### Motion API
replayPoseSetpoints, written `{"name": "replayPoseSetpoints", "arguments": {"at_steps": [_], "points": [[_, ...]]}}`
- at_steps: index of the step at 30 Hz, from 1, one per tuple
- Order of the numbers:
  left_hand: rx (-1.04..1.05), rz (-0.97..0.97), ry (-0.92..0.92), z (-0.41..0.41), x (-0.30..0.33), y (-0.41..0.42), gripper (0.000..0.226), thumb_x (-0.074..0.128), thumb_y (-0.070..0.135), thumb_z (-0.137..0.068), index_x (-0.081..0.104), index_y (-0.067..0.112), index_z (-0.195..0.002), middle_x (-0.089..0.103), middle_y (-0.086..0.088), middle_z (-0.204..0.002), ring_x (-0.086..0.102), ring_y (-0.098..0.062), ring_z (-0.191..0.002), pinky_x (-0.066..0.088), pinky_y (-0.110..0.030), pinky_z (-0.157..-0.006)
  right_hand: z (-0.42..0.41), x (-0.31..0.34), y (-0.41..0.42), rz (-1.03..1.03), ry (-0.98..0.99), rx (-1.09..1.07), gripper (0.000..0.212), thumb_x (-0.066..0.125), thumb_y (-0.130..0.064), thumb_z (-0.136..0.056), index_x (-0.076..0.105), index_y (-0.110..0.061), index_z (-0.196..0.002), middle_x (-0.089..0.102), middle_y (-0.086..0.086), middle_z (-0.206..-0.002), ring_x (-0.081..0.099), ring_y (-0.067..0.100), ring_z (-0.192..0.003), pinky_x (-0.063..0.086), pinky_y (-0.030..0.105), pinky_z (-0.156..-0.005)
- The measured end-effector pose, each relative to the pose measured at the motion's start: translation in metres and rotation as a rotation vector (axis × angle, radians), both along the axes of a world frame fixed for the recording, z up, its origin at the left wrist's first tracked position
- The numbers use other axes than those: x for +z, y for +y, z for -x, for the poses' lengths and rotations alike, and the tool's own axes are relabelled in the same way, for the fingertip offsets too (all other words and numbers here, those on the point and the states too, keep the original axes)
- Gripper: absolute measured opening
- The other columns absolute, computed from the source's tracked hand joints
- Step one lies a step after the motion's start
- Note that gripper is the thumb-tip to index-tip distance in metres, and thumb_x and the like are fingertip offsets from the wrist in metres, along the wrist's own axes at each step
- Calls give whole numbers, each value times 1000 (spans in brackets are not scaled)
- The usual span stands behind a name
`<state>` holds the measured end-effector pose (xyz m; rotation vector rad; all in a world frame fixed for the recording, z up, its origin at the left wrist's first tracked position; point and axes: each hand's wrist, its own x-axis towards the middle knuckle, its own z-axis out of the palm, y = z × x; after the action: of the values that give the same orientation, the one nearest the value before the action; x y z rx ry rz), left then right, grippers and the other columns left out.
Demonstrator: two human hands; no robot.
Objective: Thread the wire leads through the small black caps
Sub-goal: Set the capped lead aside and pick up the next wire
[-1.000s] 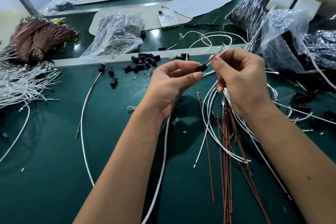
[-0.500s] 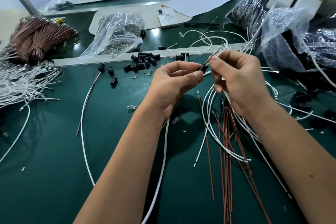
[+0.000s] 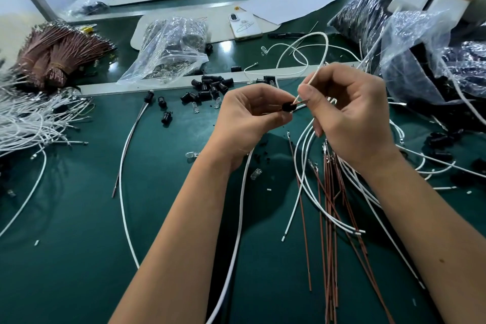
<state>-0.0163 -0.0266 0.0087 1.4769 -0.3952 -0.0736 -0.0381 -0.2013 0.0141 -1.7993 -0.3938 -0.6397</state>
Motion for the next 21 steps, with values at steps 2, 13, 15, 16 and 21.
{"name": "replayPoseSetpoints", "arguments": {"at_steps": [2,13,15,16,21], "points": [[3,11,7,-1,-1,0,29,73,-18,-76,72,9,-88,75,-1,-84,70,-14,-83,56,-28,-83,1,0,0,42,-17,-7,12,71,-14,-96,67,-10,-85,67,-1,-78,57,7,-56,42,19,-58],[-27,83,142,-1,-1,1,24,70,-10,-85,72,10,-97,77,-10,-97,70,-22,-91,56,-36,-97,3,7,1,-289,39,112,9,71,-14,-98,67,-15,-90,68,7,-78,62,24,-60,47,29,-42],[-56,145,230,-1,0,0,25,65,-9,-89,72,11,-103,76,-10,-97,70,-22,-88,56,-32,-93,3,10,-1,-453,93,168,9,69,-11,-98,66,-15,-91,71,6,-83,65,23,-68,47,27,-43],[-69,209,297,-1,1,-1,27,61,-8,-92,71,11,-107,76,-11,-96,71,-21,-85,56,-29,-90,2,10,-2,-482,114,176,8,68,-10,-98,66,-15,-92,72,6,-84,67,23,-70,47,26,-44],[-95,522,609,-3,7,-3,25,49,-8,-96,66,5,-109,74,-14,-92,72,-22,-80,59,-26,-80,4,5,5,-403,166,150,13,72,0,-92,66,-11,-93,72,9,-82,73,22,-71,51,25,-47]]}}
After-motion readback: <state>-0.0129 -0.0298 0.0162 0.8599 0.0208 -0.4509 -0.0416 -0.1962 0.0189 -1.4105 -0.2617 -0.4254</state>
